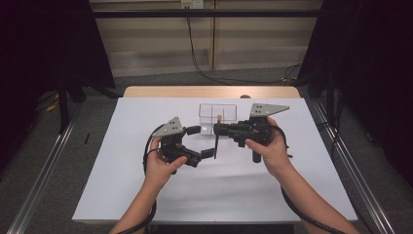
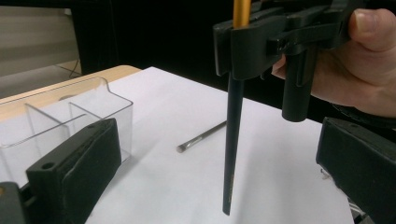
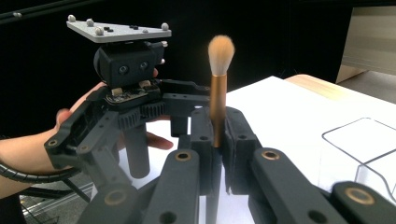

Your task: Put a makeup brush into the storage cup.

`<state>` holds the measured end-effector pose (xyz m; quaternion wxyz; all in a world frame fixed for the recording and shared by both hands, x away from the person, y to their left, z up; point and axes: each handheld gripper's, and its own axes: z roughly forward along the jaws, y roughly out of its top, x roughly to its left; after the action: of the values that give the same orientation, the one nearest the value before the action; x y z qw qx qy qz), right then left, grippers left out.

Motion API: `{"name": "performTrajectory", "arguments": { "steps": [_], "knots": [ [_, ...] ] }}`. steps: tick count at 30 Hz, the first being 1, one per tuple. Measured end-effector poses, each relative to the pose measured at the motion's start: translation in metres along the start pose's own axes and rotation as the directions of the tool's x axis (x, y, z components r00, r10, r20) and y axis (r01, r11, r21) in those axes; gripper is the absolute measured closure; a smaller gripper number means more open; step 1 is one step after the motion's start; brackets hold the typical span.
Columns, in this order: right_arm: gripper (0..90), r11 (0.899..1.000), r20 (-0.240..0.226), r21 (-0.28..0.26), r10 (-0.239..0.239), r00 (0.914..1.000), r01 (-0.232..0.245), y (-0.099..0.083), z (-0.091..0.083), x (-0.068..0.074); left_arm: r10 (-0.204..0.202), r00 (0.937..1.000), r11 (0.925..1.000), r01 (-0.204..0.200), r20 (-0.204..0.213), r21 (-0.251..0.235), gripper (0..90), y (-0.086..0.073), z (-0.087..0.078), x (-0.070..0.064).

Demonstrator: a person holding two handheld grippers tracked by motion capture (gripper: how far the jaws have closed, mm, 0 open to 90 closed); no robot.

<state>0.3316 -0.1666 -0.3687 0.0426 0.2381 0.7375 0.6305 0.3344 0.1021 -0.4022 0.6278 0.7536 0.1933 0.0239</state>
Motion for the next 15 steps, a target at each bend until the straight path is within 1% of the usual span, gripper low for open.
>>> {"name": "performTrajectory", "arguments": {
  "steps": [1,4,5,7,11,13,15],
  "knots": [
    [84.1,1.000,0.000,-0.001,0.001,1.0000,-0.001,0.000,0.000,0.000,-0.005,1.0000,1.0000,0.005,0.003,-0.001,0.0,0.000,-0.003,0.001],
    [84.1,1.000,0.004,-0.002,0.001,1.0000,-0.001,0.001,0.000,-0.002,0.025,0.9997,0.9995,-0.025,-0.002,0.021,0.0,0.001,-0.011,0.003],
    [84.1,1.000,0.006,-0.005,0.002,1.0000,-0.002,0.001,-0.001,-0.003,0.019,0.9998,0.9998,-0.019,-0.002,0.011,0.0,0.001,-0.013,0.003],
    [84.1,1.000,0.010,-0.008,0.002,1.0000,-0.002,0.001,-0.001,-0.004,0.025,0.9997,0.9997,-0.025,-0.008,0.003,0.0,0.000,-0.018,0.004],
    [84.1,1.000,0.018,-0.003,-0.001,0.9998,0.001,0.002,-0.001,-0.006,0.054,0.9985,0.9985,-0.054,-0.013,0.010,0.0,0.000,-0.027,0.005],
    [84.1,1.000,0.019,-0.004,-0.005,0.9998,0.005,0.001,0.000,-0.006,0.054,0.9982,0.9985,-0.054,-0.027,0.007,0.0,-0.001,-0.033,0.007],
    [84.1,1.000,0.021,-0.009,-0.010,0.9997,0.010,0.002,0.000,-0.008,0.052,0.9983,0.9987,-0.052,-0.026,-0.001,0.0,-0.002,-0.038,0.007]
  ]
}}
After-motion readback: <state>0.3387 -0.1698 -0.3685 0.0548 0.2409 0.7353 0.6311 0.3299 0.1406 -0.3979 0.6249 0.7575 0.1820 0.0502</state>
